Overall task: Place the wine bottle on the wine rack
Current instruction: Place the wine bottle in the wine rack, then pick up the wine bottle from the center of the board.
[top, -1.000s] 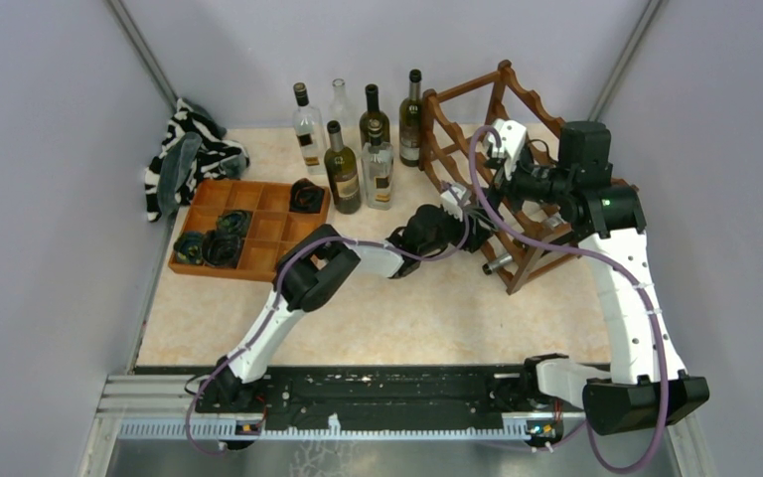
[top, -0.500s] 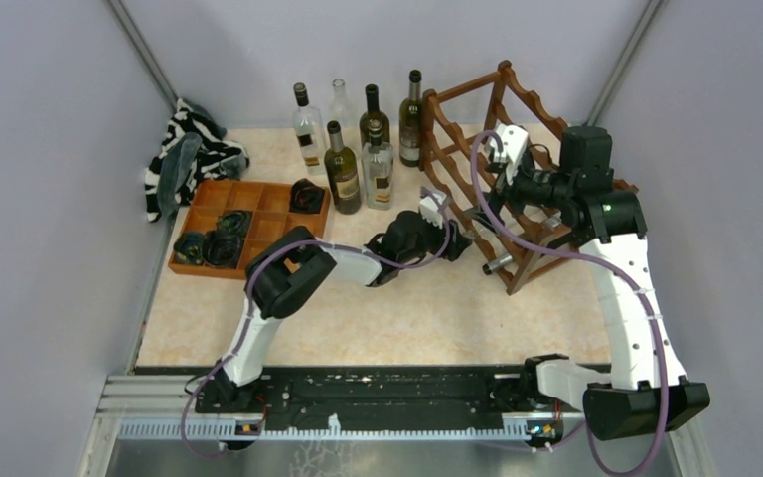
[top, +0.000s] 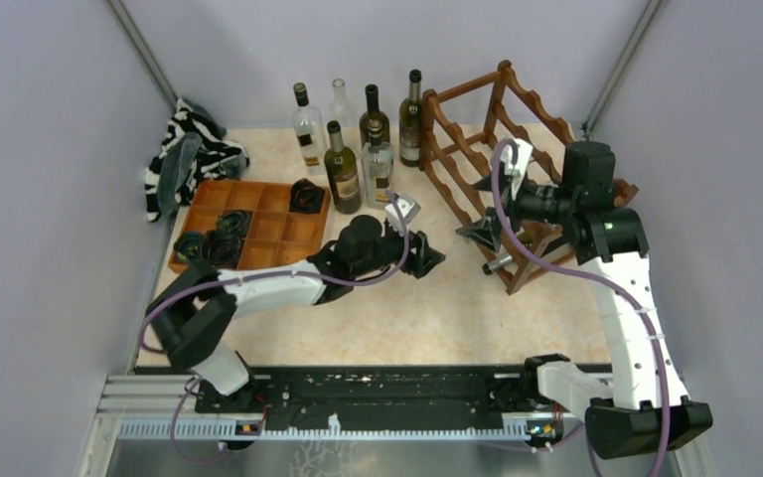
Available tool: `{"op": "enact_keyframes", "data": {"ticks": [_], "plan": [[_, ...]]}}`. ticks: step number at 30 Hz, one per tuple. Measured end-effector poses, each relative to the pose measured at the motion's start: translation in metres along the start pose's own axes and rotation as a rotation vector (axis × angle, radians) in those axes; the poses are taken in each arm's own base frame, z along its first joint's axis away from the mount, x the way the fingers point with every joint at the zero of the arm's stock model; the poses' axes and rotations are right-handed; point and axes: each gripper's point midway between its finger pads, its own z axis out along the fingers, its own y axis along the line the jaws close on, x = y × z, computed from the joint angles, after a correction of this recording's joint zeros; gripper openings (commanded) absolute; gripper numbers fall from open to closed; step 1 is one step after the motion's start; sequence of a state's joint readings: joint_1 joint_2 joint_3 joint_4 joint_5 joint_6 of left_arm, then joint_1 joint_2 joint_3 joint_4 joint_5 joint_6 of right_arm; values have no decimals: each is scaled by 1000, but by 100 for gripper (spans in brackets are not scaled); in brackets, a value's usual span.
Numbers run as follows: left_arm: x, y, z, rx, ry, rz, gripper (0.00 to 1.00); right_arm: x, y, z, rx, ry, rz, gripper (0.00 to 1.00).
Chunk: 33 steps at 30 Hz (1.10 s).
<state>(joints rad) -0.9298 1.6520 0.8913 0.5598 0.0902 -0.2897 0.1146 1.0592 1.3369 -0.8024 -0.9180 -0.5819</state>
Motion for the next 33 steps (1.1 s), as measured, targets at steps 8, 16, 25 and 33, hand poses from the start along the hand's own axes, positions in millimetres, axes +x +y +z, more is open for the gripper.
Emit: {"op": "enact_keyframes", "data": {"ticks": [8,16,25,33], "plan": [[-8,6,-61,-100,94,33,98,7,40,11,-179,-39,98,99],[-76,33,-101,-199,13,-7,99,19,52,12,-197,20,59,98],[-169,48,-131,-185,-177,-90,99,22,54,9,-160,-7,-1,99],[-215,64,-150,-258,-256,-67,99,19,46,23,-197,-40,25,98]]}}
